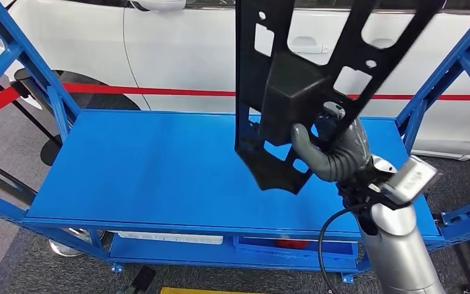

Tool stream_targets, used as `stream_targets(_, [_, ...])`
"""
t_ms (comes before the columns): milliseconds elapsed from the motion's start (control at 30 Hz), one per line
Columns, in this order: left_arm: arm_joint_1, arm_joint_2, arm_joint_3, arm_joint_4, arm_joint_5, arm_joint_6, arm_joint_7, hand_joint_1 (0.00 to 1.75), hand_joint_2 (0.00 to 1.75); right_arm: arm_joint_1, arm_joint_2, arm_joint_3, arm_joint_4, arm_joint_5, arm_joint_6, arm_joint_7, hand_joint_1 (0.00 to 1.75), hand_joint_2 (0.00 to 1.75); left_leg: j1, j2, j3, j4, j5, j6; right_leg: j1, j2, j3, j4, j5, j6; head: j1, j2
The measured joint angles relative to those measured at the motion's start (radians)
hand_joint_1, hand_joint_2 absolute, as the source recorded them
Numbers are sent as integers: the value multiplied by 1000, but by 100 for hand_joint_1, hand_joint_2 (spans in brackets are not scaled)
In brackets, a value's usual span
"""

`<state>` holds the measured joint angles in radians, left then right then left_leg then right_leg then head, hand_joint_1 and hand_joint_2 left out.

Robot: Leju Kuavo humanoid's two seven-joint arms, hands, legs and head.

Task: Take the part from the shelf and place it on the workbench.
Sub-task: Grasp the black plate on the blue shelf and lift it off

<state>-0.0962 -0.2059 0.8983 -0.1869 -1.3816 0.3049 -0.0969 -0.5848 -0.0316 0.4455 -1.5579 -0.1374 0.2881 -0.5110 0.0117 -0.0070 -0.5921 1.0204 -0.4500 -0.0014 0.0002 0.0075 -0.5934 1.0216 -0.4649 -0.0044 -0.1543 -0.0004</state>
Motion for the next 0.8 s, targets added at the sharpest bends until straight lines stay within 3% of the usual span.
stream_targets(33, [0,0,0,0,0,3,-2,0,175,15,-2,-11,-23,-37,29,8,175,175,2,0,2,-5,2,4,-1,-1,0,3,-4,5,0,0])
stream_targets(100, [-3,0,1,0,-2,14,-3,0,175,43,-5,-25,-57,-92,74,19,175,175,7,2,8,-14,6,16,-2,-1,-25,60,-42,14,0,0])
stream_targets(167, [-6,0,1,0,-3,30,-4,0,175,72,-8,-33,-75,-132,104,28,175,175,7,2,9,-15,6,22,-6,-2,-87,186,-102,21,1,0])
stream_targets(200, [-7,0,1,0,-4,40,-6,0,175,89,-9,-35,-79,-147,117,33,175,175,7,2,9,-15,5,22,-9,-2,-118,243,-120,24,1,0])
stream_targets(233, [-7,0,1,0,-4,49,-10,0,175,107,-11,-36,-81,-160,129,38,175,175,7,2,10,-15,5,22,-12,-2,-135,271,-120,27,1,0])
stream_targets(267, [-7,0,1,0,-3,58,-17,0,175,124,-13,-35,-82,-170,140,41,175,175,7,1,11,-14,4,22,-15,-2,-137,266,-104,28,1,0])
stream_targets(333, [-6,-1,1,0,-2,69,-33,0,175,150,-16,-35,-86,-182,153,42,175,175,7,-1,13,-10,-1,17,-20,-4,-84,150,-33,28,1,0])
stream_targets(400, [-7,-1,1,0,4,75,-50,0,175,167,-20,-35,-91,-185,158,41,175,175,3,-2,13,-2,-9,7,-18,-4,-30,36,9,24,1,0])
stream_targets(567, [-7,-1,11,0,33,79,-63,0,175,197,-27,-35,-99,-187,163,43,175,175,4,0,8,14,-28,-21,-16,-1,-17,5,13,-2,0,0])
stream_targets(633, [-9,-1,18,0,46,73,-36,0,175,200,-27,-35,-101,-185,157,52,175,175,5,1,-30,103,-81,-28,-18,-3,-14,1,14,-13,0,0])
stream_targets(700, [-8,-1,28,0,61,56,-8,0,175,205,-27,-34,-101,-184,150,65,175,175,6,1,-91,236,-142,-31,-15,-6,-14,3,15,-18,0,0])
stream_targets(733, [-7,-1,34,0,66,47,2,0,175,208,-27,-34,-100,-183,147,71,175,175,6,1,-111,278,-154,-31,-14,-7,-15,4,15,-19,0,0])
stream_targets(767, [-6,0,38,0,68,40,9,0,175,211,-27,-34,-100,-183,146,75,175,175,5,1,-113,284,-148,-31,-12,-8,-15,5,16,-20,0,0])
stream_targets(800, [-7,0,41,0,69,35,13,0,175,212,-27,-34,-99,-183,145,77,175,175,5,1,-96,250,-123,-28,-11,-7,-15,6,16,-20,0,0])
